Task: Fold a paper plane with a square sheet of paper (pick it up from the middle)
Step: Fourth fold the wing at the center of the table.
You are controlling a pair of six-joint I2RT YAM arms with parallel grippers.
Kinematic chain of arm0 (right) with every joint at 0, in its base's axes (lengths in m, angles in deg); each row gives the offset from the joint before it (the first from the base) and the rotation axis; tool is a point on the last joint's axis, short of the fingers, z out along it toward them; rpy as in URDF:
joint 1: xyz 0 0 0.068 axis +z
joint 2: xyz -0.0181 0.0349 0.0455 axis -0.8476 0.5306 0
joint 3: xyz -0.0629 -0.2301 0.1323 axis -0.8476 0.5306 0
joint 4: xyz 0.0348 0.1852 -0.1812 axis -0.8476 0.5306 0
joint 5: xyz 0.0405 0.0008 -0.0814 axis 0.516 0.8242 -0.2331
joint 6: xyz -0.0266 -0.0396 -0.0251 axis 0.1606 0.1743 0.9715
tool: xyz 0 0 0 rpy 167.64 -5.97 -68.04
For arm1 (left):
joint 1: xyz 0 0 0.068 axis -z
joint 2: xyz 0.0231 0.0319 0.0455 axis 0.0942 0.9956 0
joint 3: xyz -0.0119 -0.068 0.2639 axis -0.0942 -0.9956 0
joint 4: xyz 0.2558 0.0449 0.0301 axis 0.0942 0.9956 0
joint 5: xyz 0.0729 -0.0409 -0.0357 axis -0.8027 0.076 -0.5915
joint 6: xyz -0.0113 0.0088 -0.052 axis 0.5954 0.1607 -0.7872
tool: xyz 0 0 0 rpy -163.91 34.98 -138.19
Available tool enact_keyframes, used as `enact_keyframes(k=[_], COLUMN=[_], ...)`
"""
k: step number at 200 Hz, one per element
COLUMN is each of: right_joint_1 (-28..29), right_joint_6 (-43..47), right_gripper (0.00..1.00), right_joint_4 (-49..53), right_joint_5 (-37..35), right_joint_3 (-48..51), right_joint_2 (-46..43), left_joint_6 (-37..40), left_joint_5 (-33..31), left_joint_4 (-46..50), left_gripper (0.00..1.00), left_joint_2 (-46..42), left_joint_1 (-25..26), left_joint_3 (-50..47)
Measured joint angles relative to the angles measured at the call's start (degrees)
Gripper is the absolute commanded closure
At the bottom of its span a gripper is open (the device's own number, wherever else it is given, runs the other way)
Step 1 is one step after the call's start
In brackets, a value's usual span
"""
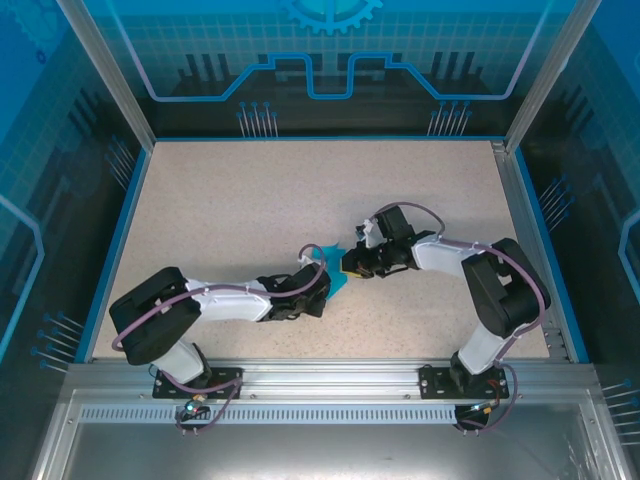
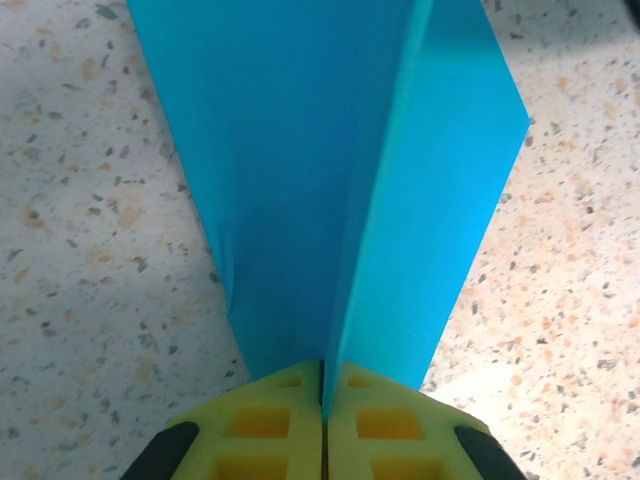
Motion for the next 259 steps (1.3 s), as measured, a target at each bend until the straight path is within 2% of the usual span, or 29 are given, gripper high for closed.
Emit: enact_keyframes(k=[67, 150, 190, 211, 259], right_joint_1=[0.04, 1.53, 3.15, 3.67, 5.2], right_joint_6=[-0.28, -0.26, -0.28, -0.26, -0.76], right_gripper=[0.8, 0.82, 0.8, 0.76, 0.7], right_joint_4=[-0.83, -3.23, -3.45, -3.74, -5.7], right_joint_5=[-3.82, -2.21, -2.32, -2.36, -0.74], right_joint_3=[1.81, 1.27, 1.27, 1.36, 1.36], right_joint_2=[-1.84, 0.96, 1.4, 0.94, 0.44], left_joint_6=[0.07, 2.93, 3.58, 4.13, 4.35], left_joint_5=[11.39, 22.82, 27.82, 29.88, 31.71], left_joint_4=[-7.34, -9.99, -10.91, -11.52, -11.87], left_gripper=[0.9, 0.9, 0.9, 0.87, 0.71], left_joint_2=[-1.99, -2.29, -1.88, -0.85, -0.66], left_joint_1=[-5.88, -11.82, -13.84, -14.62, -14.99], left_joint_3=[-4.52, -6.49, -6.69, -6.67, -6.67])
